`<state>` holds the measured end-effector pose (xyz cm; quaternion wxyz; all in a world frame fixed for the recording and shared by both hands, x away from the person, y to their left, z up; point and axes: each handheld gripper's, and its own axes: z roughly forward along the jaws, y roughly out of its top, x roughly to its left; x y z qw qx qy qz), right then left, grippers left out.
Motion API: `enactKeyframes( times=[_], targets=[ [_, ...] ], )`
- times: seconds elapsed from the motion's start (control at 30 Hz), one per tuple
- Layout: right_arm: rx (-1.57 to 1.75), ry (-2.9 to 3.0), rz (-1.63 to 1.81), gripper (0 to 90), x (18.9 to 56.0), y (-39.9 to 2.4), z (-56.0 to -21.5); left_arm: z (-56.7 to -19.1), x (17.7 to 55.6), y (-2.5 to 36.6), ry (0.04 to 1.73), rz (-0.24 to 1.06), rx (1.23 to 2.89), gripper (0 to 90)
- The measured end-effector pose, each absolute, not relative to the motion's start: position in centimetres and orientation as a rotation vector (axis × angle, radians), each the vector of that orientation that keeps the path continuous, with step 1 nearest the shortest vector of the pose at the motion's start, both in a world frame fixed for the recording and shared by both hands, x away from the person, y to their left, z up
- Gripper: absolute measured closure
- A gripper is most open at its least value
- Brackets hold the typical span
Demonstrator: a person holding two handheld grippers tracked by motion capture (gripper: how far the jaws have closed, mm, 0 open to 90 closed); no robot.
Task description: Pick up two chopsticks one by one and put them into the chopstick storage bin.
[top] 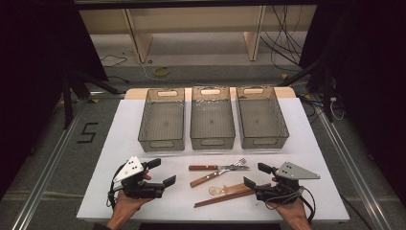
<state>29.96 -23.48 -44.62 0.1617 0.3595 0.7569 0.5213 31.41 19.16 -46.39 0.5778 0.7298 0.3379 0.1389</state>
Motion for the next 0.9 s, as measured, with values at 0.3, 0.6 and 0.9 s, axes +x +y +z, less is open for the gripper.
enactKeyframes(
  times=[0.3, 0.6, 0.9],
  targets=[
    [0.912, 2.285, 1.385, 26.4, 30.4, -23.1, -43.4, -46.4, 31.5, 19.2, 0.797, 0.318, 1.712, 12.7],
    [0.686, 2.507, 1.162, 31.7, 31.1, -22.1, -41.6, -46.5, 31.5, 19.0, 0.797, 0.328, 1.734, 12.7],
    [0.415, 2.758, 0.801, 42.9, 31.8, -19.9, -41.4, -46.6, 31.6, 19.0, 0.794, 0.335, 1.752, 12.4]
  ],
)
